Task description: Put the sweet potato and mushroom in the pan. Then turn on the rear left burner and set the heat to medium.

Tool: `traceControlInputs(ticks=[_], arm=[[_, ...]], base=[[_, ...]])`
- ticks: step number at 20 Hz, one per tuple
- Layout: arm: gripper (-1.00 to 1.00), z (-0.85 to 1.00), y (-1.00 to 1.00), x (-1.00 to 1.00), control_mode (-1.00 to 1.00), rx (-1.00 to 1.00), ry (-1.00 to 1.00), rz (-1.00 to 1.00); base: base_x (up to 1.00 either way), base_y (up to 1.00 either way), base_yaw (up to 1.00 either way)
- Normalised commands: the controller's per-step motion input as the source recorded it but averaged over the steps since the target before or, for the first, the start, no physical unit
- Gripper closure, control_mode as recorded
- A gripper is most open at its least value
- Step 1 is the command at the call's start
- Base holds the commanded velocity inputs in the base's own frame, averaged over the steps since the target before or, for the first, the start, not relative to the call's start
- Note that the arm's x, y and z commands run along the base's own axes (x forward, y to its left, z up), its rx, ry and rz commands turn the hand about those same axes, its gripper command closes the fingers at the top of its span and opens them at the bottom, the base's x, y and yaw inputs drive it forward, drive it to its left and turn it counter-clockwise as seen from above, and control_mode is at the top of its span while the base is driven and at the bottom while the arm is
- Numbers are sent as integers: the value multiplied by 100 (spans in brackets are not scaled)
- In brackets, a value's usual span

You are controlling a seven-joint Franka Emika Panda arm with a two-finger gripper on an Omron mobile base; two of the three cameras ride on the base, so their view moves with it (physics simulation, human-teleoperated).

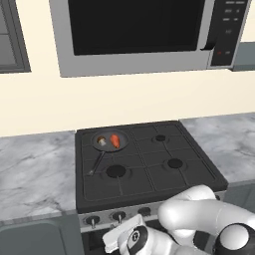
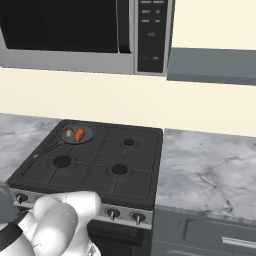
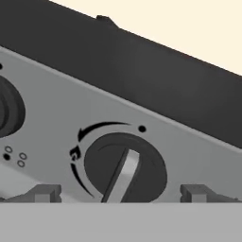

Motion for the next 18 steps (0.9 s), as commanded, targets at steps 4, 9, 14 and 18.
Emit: traceControlInputs(ticks=[4, 9, 14, 18], arm=[[-100, -9, -2, 12, -100, 24, -9, 0], [-100, -17, -13, 29, -100, 34, -6, 0], [-100, -2, -39, 19, -100, 26, 0, 0], [-100, 0, -21, 0, -100, 18, 0, 0]], base=[[0, 0, 0], [0, 0, 0], [0, 0, 0], [0, 0, 0]])
